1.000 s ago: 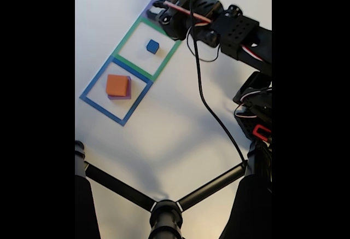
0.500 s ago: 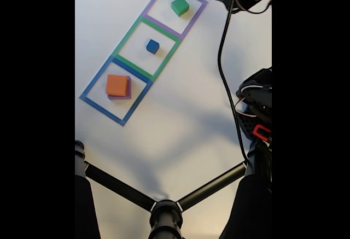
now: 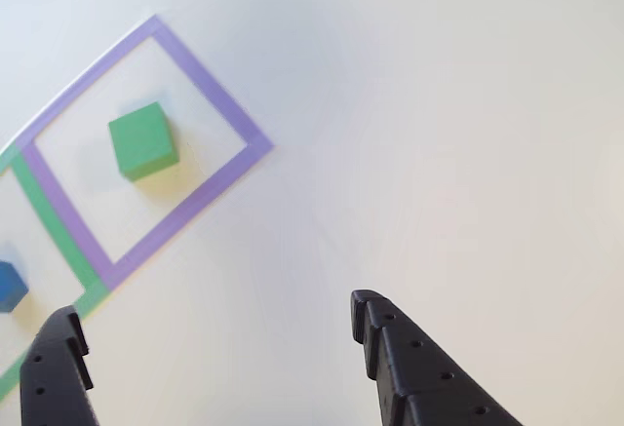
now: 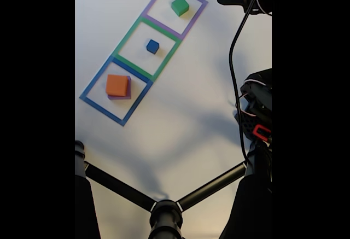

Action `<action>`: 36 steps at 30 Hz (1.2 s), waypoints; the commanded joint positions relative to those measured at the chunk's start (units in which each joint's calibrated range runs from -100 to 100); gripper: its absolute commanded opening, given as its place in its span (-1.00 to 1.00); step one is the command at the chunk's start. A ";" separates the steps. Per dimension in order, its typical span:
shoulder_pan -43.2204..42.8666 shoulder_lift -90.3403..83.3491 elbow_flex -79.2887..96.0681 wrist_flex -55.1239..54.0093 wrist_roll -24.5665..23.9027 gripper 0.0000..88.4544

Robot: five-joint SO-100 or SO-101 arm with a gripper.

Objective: Tower of hanoi

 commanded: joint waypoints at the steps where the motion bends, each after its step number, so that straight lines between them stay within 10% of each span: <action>1: 1.66 -3.13 12.93 -17.44 0.00 -0.14; 21: -7.03 25.47 51.55 -102.83 0.00 0.01; 36: -11.00 59.61 41.55 -130.60 0.00 0.04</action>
